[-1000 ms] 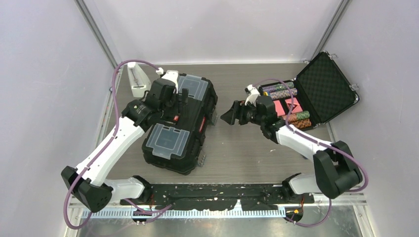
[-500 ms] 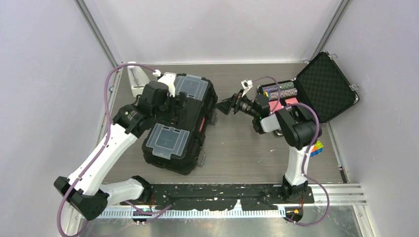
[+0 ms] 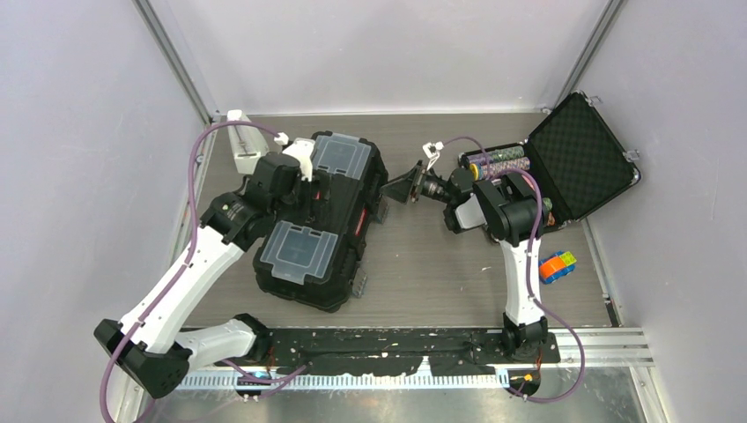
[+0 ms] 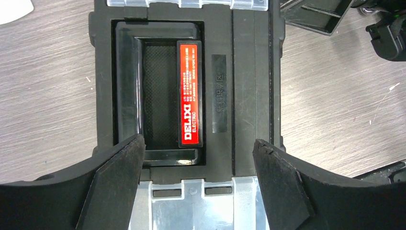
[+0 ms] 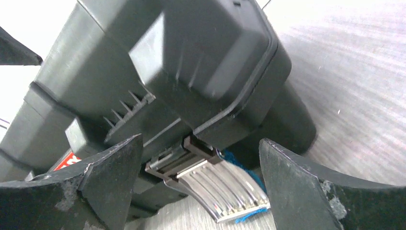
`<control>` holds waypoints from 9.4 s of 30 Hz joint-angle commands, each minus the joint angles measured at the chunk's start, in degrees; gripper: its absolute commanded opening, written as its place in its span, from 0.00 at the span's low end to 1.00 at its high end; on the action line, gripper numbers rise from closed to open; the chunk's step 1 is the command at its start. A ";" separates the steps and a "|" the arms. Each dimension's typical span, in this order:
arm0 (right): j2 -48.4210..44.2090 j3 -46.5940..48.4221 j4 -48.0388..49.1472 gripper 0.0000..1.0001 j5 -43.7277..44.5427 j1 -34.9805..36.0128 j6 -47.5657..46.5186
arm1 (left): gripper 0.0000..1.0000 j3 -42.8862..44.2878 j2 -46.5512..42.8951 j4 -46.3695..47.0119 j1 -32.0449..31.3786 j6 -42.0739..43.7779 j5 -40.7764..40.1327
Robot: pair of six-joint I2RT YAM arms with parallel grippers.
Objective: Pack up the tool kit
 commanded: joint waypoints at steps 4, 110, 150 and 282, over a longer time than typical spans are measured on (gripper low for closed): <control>1.33 0.56 9.24 0.96 -6.47 0.36 3.19 | 0.84 -1.27 1.30 1.52 -0.19 0.84 2.40; -13.18 1.36 0.40 0.08 -7.66 3.36 16.09 | 0.49 12.37 25.82 14.26 -11.37 -3.70 5.55; -15.32 1.46 0.63 0.21 -8.35 2.90 16.21 | 0.00 23.27 37.36 4.06 -9.66 -1.52 2.46; -21.67 1.17 -51.07 0.95 20.86 9.44 -0.39 | 0.90 35.96 45.76 -5.77 -10.95 15.39 -42.45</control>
